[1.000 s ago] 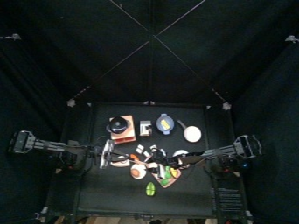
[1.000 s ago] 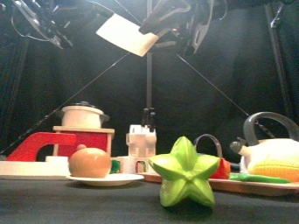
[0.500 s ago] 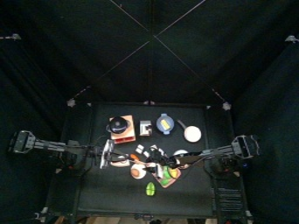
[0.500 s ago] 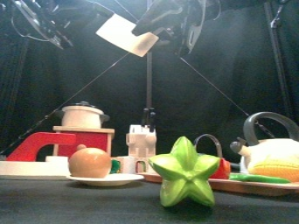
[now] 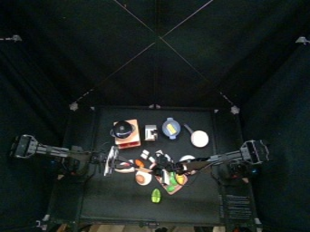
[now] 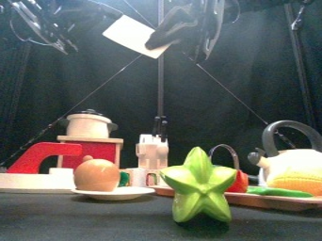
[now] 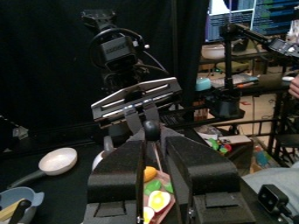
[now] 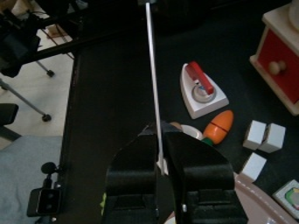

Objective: Grab cleaver with both hands

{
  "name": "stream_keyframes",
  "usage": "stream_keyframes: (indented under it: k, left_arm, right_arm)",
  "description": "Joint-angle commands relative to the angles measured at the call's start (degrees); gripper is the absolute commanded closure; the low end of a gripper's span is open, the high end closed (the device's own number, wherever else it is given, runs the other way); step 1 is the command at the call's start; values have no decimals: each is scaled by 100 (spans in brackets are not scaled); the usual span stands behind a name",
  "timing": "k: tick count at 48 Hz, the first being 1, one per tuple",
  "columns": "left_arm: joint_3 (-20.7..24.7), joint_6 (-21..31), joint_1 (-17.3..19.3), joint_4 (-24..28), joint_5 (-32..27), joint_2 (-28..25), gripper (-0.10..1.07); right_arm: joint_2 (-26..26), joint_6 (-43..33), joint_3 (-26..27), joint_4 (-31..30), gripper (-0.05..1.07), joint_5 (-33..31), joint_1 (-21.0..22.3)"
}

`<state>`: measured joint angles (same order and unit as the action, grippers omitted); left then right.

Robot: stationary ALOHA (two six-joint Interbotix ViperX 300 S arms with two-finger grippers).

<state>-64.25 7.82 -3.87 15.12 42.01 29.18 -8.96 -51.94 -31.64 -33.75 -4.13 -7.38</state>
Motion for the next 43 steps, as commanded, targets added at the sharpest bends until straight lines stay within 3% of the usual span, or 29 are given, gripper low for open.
stream_keyframes:
  k: [1,14,25,37,43]
  left_arm:
    - [158,9,-141,35,-26,-325,42]
    - [272,26,-659,-88,-35,-1107,42]
    - [510,-70,-949,-1608,-9,-1617,42]
    - [457,-861,-1187,-1828,-9,-1749,38]
    - [272,-1090,-1310,-2250,-18,-1626,27]
  right_arm:
    - [-325,-9,-35,79,67,26,-44]
    - [-466,-9,-431,290,67,9,-369]
    - [-369,-9,-501,404,67,-105,-545]
    - [-396,-9,-545,554,67,-580,-580]
    - [-422,-9,-571,633,67,-650,-703]
